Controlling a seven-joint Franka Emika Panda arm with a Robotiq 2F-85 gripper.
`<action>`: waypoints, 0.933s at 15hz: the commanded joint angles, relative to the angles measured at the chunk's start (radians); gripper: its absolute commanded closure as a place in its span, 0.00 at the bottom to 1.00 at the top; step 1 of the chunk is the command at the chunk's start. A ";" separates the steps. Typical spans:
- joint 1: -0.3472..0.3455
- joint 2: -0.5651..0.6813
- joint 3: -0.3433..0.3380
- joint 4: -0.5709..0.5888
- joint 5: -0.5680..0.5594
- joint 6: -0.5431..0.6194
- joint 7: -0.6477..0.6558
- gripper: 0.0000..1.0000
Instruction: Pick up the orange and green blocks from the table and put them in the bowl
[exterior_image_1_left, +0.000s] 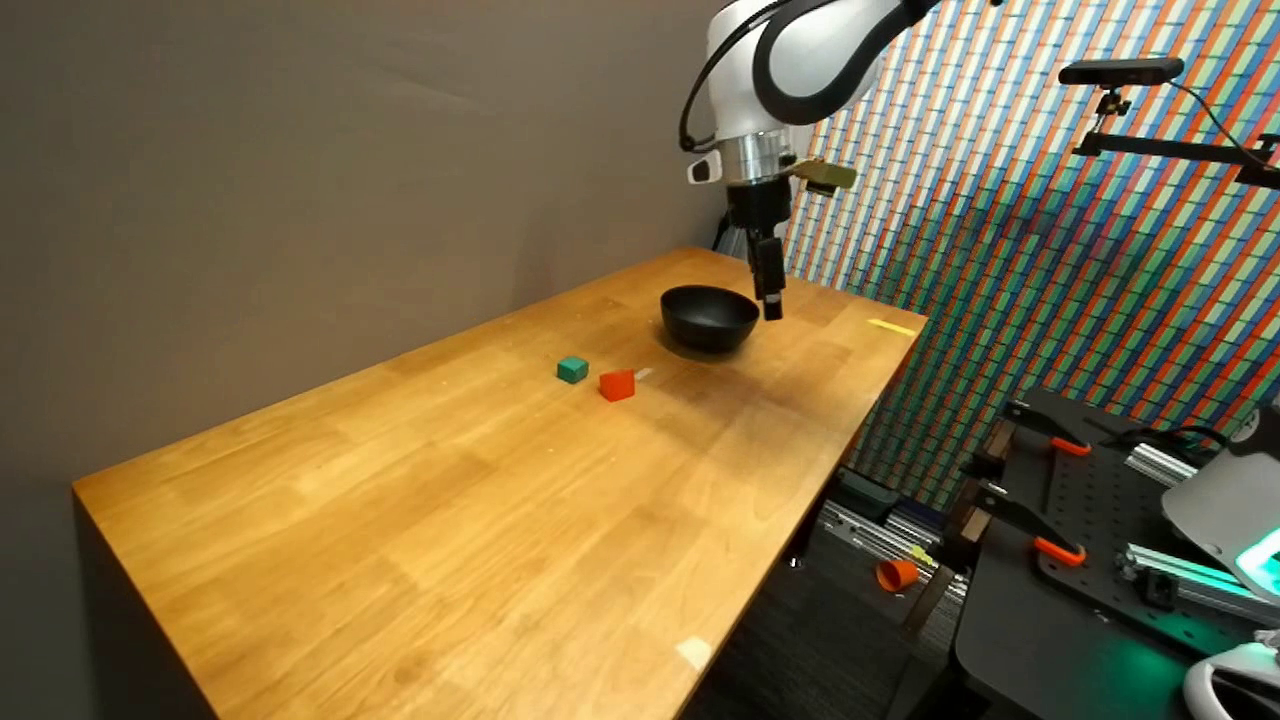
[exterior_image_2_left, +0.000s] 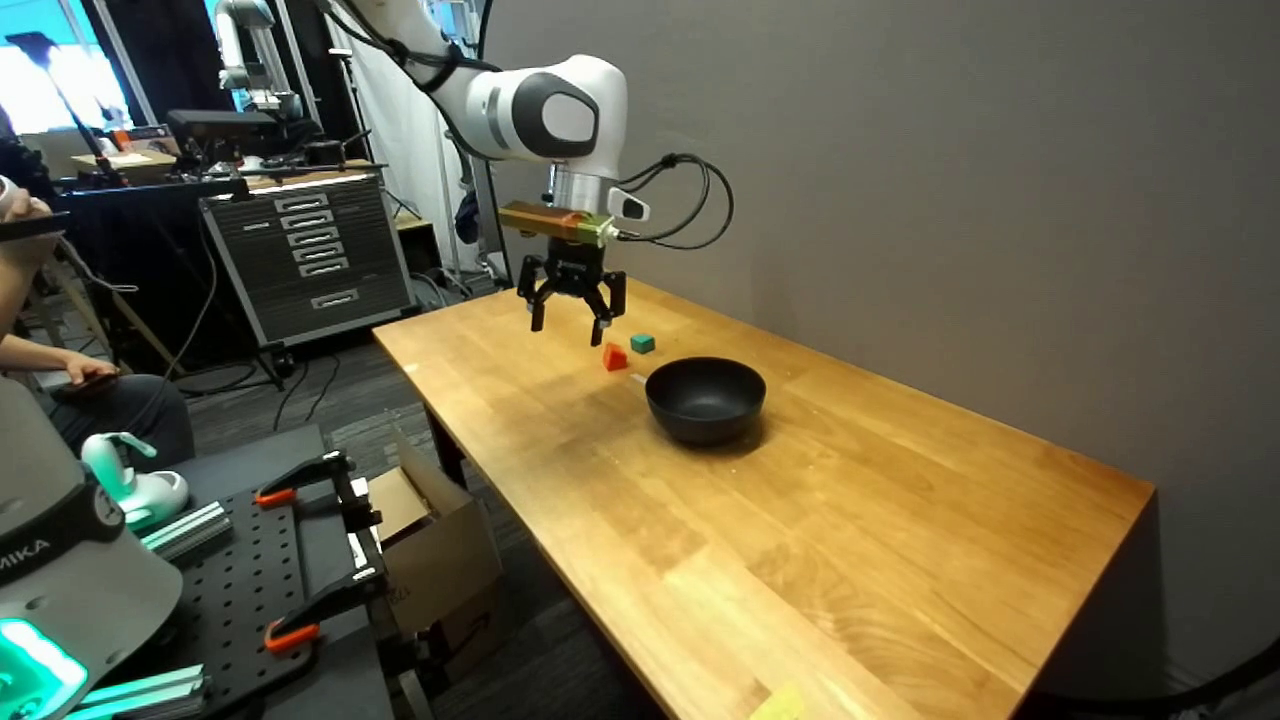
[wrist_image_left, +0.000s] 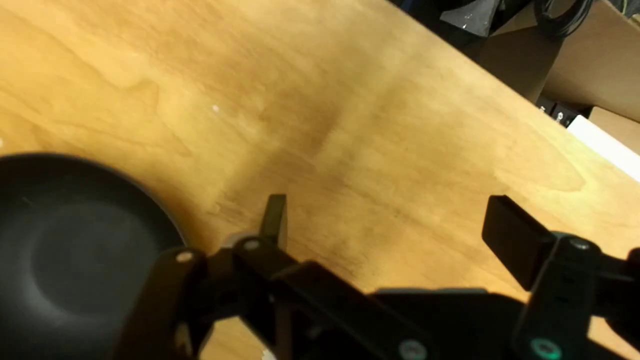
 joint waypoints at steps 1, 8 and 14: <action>0.003 0.204 0.034 0.252 0.000 -0.052 -0.050 0.00; 0.027 0.496 0.067 0.606 -0.007 -0.096 -0.093 0.00; 0.070 0.679 0.080 0.883 -0.011 -0.186 -0.128 0.00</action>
